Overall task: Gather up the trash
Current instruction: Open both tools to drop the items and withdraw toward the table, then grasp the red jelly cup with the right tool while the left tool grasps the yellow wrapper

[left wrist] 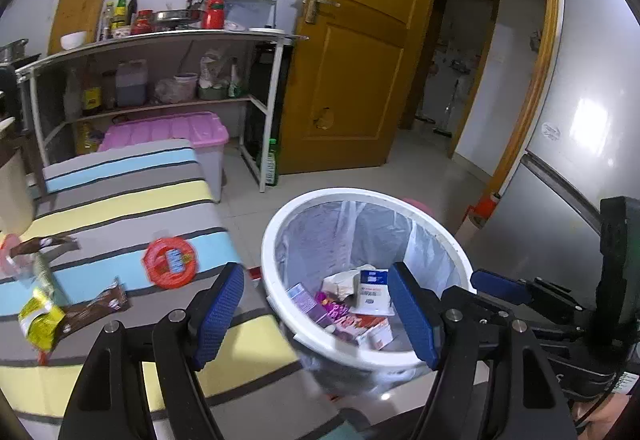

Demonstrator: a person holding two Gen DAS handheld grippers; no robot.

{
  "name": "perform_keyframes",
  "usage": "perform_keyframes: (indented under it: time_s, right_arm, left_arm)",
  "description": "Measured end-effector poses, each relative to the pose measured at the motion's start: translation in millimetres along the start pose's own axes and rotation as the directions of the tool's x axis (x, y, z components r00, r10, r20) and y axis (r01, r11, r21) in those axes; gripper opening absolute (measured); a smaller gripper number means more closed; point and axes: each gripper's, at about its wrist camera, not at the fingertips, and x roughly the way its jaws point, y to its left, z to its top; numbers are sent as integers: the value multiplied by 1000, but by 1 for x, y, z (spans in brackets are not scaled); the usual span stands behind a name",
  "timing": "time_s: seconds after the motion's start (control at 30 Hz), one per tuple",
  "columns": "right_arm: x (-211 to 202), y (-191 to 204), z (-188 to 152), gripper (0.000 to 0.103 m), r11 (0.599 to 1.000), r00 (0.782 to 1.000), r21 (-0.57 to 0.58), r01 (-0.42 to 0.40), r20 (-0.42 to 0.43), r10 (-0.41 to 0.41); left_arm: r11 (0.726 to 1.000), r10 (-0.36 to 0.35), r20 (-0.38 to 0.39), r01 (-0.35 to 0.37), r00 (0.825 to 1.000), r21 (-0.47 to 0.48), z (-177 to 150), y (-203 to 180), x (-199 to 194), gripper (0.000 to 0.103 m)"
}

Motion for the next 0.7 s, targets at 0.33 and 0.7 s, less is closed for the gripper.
perform_keyframes:
  time_s: [0.33,0.7]
  right_arm:
    - [-8,38,-11,54,995,997,-76,-71,2,71]
    - [1,69,-17,54,983,990,-120,-142,-36,139]
  left_arm:
    - [996,79,42,-77,996,-35,-18,23,-39,74]
    - [979,171,40,-165,984,-123,-40,71,-69,74]
